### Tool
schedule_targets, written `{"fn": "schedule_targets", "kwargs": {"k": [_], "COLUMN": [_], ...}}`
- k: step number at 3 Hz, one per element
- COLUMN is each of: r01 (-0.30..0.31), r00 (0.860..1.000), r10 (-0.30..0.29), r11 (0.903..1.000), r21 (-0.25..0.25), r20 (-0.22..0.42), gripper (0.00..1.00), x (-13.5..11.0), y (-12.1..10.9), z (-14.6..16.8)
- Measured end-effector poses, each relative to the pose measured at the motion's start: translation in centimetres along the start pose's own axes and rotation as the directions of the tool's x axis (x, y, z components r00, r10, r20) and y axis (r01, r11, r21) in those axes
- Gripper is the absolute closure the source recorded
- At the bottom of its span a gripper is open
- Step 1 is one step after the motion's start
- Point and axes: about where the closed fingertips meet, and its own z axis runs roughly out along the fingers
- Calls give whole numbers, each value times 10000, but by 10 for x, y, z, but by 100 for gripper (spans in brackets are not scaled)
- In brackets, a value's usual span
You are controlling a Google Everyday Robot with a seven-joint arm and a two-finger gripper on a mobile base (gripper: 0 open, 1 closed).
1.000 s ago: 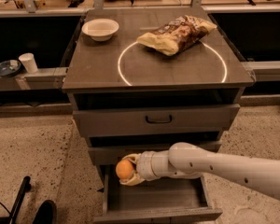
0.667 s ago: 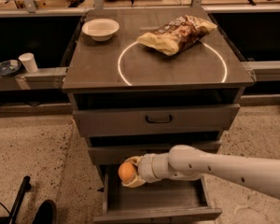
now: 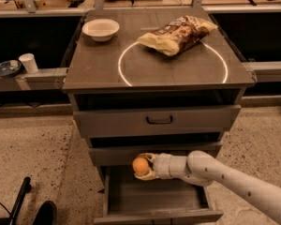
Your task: Place orange into bottom drawer
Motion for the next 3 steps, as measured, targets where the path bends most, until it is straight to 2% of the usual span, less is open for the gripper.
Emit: {"fn": "schedule_targets", "kwargs": {"k": [1, 2, 3], "r01": [-1083, -2118, -2117], "r00": [9899, 9613, 9613], "r10": [1108, 2278, 2277], "r11": [9936, 9708, 9708], "r21": [-334, -1131, -1131], "r20": [881, 1551, 1550], "gripper": [100, 100, 100], "x": [83, 142, 142], "y": [13, 61, 61], "z": [34, 75, 75]}}
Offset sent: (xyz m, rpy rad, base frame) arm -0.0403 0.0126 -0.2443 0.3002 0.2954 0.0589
